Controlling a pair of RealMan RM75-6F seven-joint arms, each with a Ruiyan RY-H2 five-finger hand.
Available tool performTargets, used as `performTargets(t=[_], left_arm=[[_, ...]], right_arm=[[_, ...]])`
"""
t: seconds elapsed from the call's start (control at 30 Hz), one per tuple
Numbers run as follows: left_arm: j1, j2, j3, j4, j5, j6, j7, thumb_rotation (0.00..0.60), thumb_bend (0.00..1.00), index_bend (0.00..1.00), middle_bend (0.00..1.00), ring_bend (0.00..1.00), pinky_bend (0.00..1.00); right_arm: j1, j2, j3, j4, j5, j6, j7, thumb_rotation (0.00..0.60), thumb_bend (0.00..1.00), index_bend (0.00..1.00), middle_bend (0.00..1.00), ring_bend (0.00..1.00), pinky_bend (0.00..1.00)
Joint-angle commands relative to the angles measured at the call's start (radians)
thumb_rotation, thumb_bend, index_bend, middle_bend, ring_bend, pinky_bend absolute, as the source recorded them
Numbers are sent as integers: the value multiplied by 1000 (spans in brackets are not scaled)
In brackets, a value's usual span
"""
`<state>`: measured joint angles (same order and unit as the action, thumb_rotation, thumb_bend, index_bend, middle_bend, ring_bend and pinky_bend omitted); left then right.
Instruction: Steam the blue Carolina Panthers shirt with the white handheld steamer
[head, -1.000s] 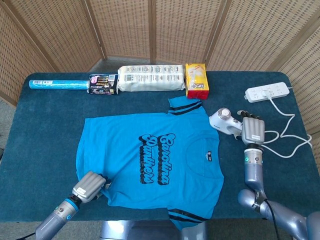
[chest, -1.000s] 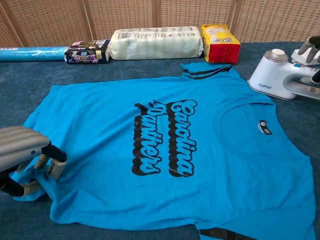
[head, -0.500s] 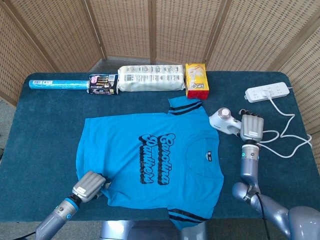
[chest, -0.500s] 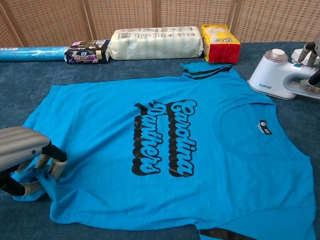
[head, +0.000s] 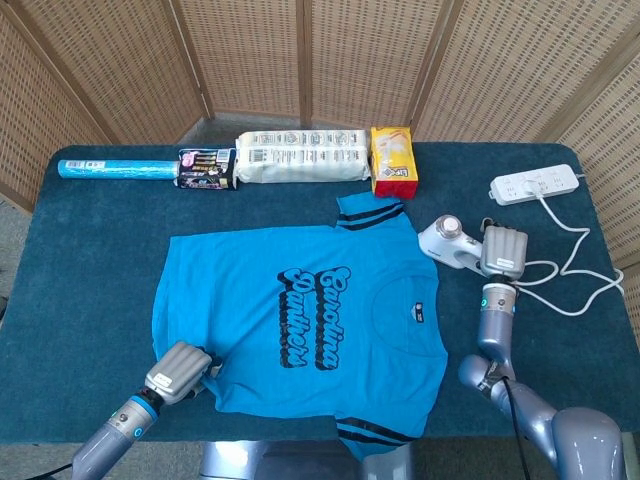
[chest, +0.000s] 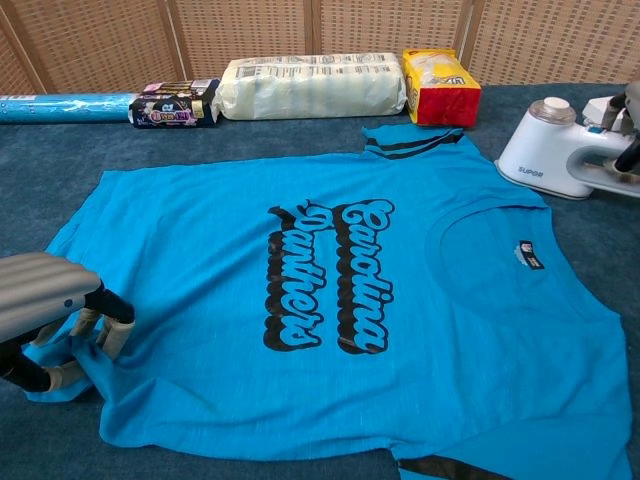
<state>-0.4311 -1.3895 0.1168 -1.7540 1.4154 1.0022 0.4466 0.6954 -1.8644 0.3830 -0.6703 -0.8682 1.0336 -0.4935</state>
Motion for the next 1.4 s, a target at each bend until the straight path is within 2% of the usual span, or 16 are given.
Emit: performTargets(t=[0.03, 0.33, 0.57, 0.83, 0.93, 1.07, 1.4], left_arm=[[0, 0, 0, -1, -1, 1, 1, 600, 431, 570, 625, 566, 648], [2, 0, 1, 0, -14, 2, 5, 600, 430, 570, 625, 566, 648], [-2, -3, -2, -1, -18, 2, 13, 600, 430, 570, 625, 566, 648], [-2, -3, -3, -3, -23, 5, 20, 600, 431, 571, 626, 566, 648], [-1, 2, -4, -4, -23, 11, 22, 600, 430, 570, 626, 566, 648], [-1, 6, -7, -6, -24, 16, 21, 600, 430, 570, 626, 566, 648], [-10, 14, -5, -8, -14, 10, 25, 600, 430, 570, 626, 567, 648]], right_arm=[[18, -27, 16, 49, 6, -17, 2, 600, 393, 411, 496, 517, 492], [40, -58, 41, 138, -21, -32, 93, 600, 354, 697, 744, 772, 765], [31, -53, 65, 142, -46, -32, 238, 600, 343, 763, 811, 856, 833], [12, -28, 73, 108, -86, -12, 368, 600, 339, 768, 819, 870, 847], [-7, 4, 64, 48, -113, 15, 396, 600, 338, 769, 819, 870, 847], [-46, 67, 43, -91, -152, 62, 399, 600, 338, 769, 819, 870, 847], [-121, 196, -38, -457, -231, 154, 284, 600, 337, 768, 819, 869, 844]])
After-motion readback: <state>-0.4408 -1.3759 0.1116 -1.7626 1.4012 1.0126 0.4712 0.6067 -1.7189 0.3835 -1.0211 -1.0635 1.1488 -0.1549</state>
